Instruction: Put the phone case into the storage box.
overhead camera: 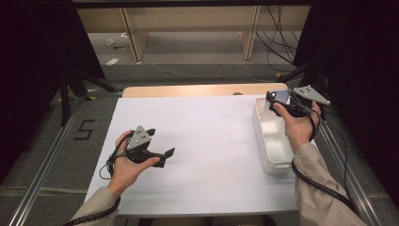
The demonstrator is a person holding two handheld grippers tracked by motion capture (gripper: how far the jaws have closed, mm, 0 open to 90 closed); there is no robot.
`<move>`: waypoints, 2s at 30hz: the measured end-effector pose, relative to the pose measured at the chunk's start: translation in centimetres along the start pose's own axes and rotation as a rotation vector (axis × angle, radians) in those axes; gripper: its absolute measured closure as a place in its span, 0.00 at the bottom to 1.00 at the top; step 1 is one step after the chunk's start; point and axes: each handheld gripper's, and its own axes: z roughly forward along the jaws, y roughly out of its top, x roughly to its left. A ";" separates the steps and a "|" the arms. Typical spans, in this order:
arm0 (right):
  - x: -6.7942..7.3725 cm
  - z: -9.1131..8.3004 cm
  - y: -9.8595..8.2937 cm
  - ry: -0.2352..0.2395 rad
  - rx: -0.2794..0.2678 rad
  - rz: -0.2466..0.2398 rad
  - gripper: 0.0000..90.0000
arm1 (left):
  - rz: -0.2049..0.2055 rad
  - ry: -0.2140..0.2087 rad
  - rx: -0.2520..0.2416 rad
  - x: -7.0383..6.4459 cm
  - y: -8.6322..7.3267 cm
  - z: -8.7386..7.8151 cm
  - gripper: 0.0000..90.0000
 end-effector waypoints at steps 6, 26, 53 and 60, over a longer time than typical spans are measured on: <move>-0.1 0.4 0.0 -0.004 0.006 -0.001 0.21 | -0.001 -0.001 0.001 0.0 0.0 0.0 0.01; -0.2 1.6 -0.2 -0.020 0.026 0.001 0.21 | 0.003 -0.001 0.000 0.0 0.1 -0.1 0.01; -0.7 2.9 -0.6 -0.040 0.059 0.001 0.21 | 0.002 -0.002 0.000 -0.1 0.1 -0.1 0.01; -0.8 3.2 -0.3 -0.043 0.061 -0.002 0.21 | 0.002 -0.002 0.000 -0.1 0.1 -0.1 0.01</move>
